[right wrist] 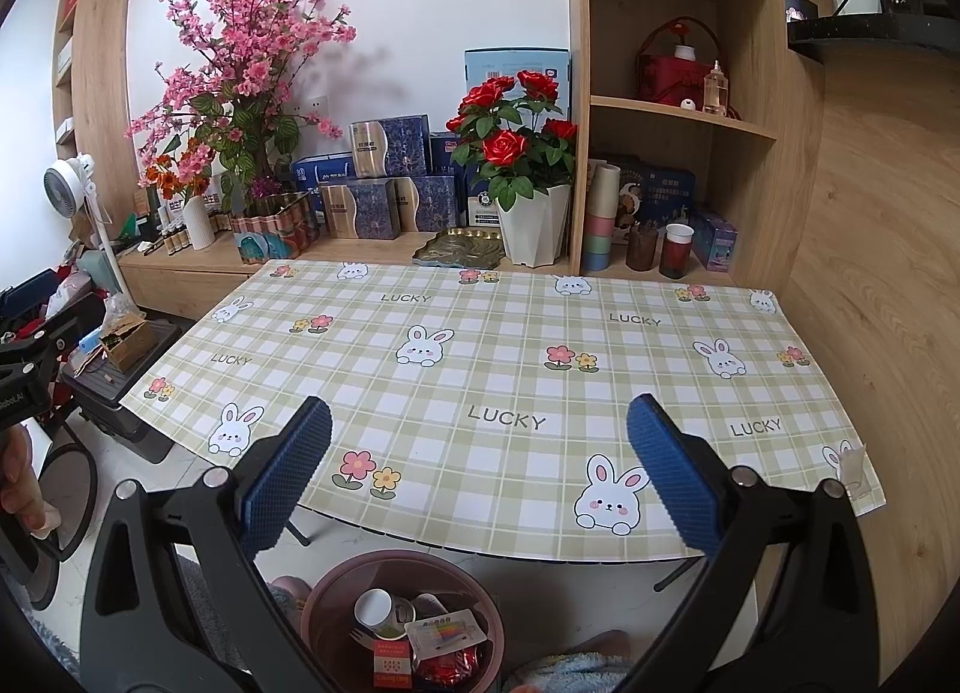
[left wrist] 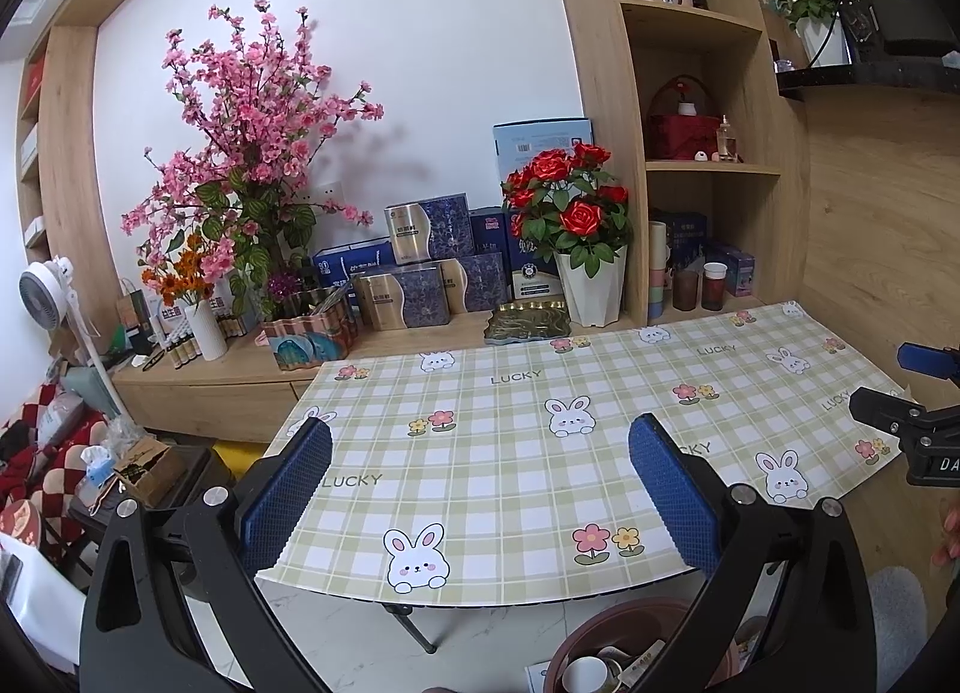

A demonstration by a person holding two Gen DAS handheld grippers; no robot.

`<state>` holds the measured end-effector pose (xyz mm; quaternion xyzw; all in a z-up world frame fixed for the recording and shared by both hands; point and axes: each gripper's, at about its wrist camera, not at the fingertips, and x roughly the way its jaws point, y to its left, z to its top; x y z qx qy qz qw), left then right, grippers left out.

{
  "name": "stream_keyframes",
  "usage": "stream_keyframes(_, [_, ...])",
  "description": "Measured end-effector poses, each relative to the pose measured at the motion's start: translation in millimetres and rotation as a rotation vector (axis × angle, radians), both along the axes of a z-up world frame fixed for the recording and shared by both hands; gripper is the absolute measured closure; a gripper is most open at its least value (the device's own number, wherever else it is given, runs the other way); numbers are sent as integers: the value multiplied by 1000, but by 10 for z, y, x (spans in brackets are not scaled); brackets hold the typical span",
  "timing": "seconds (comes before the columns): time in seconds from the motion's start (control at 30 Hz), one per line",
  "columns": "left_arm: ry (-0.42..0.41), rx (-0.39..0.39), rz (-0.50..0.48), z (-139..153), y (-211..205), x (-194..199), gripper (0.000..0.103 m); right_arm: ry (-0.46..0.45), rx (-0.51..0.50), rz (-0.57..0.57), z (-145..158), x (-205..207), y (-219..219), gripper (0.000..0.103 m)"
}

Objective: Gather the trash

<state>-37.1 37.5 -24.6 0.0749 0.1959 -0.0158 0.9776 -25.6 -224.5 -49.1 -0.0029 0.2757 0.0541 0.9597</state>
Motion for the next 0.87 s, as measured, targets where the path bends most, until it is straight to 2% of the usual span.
stream_keyframes(0.67, [-5, -29, 45, 27, 73, -24, 6, -3, 6, 0, 7, -26, -14, 6])
stream_keyframes(0.87, [13, -42, 16, 39, 77, -9, 6, -4, 4, 1, 19, -29, -6, 6])
